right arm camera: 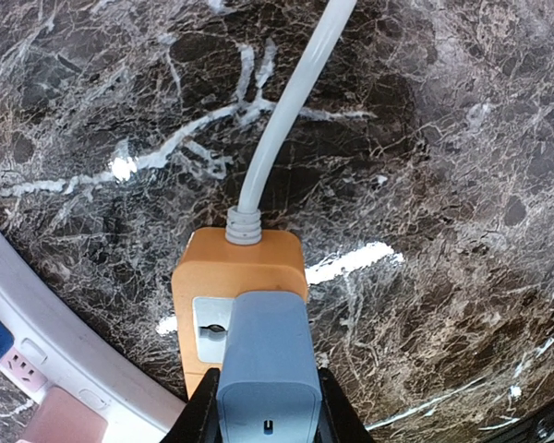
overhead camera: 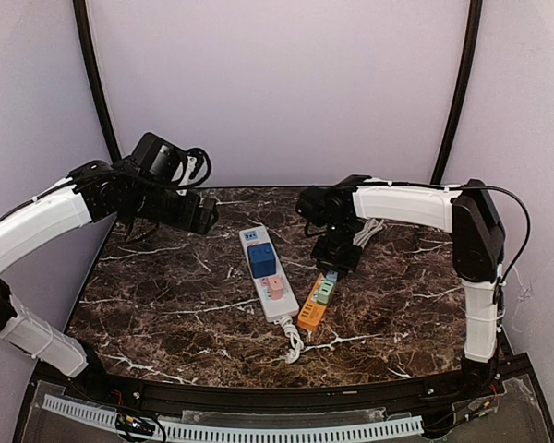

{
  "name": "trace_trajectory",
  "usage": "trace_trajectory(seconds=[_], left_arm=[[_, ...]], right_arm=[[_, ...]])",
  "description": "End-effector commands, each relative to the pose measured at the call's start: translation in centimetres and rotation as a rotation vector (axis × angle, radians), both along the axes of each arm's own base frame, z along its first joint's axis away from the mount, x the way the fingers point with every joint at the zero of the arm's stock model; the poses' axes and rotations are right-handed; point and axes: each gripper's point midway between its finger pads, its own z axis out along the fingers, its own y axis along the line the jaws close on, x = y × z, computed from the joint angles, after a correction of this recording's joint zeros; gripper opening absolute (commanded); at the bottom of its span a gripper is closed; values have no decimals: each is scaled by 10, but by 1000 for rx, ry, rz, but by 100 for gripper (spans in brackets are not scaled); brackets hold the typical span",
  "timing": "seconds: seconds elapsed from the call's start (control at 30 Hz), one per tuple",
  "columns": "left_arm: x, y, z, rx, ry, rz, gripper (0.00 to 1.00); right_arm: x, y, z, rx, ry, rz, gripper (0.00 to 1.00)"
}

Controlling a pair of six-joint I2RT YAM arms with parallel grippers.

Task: Insert the plug

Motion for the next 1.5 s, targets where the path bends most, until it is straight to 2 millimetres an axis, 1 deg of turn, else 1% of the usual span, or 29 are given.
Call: trace_trajectory(seconds=[0.0, 0.17, 0.2, 0.3, 0.43, 0.57, 0.6, 0.77, 0.83, 0.87, 1.03, 1.1, 1.2, 1.3, 1.37, 1.43, 1.47], left_arm=[[-6, 10, 4, -46, -24, 51, 96], [-11, 15, 4, -86, -43, 74, 96], [-11, 16, 7, -100, -53, 78, 95], [-14, 20, 6, -111, -61, 86, 95], [-18, 23, 7, -126, -75, 88, 95], [-22, 29, 8, -133, -84, 95, 95], [-24, 31, 8, -137, -87, 96, 95], [-28, 35, 12, -144, -108, 91, 95], [-28, 37, 14, -145, -118, 94, 95], [-29, 37, 14, -145, -119, 93, 95], [-30, 40, 20, -155, -141, 95, 95], [-32, 42, 22, -156, -149, 96, 95], [-34, 46, 23, -153, -160, 96, 95], [-37, 49, 24, -149, -167, 95, 96], [-38, 51, 24, -145, -168, 95, 96], [-39, 52, 24, -141, -169, 95, 96], [-39, 53, 24, -139, -169, 94, 96]], right_arm=[[-19, -11, -10, -69, 68, 67, 0], [-16, -13, -3, -74, 62, 76, 0], [-14, -12, 0, -70, 54, 76, 0], [-10, -12, 9, -62, 26, 75, 1], [-4, -10, 19, -47, -6, 82, 12], [1, -10, 27, -35, -25, 78, 20], [2, -10, 29, -30, -28, 75, 25], [7, -8, 39, 0, -51, 75, 61], [9, -6, 43, 9, -58, 78, 67], [9, -7, 45, 11, -58, 76, 68], [7, -5, 44, 21, -48, 75, 68], [6, -5, 41, 18, -38, 74, 66], [5, -6, 43, 20, -39, 73, 57], [4, -7, 47, 29, -45, 71, 44], [1, -10, 48, 24, -43, 62, 37], [-2, -14, 47, 17, -41, 56, 25], [-2, -15, 46, 16, -40, 54, 22]])
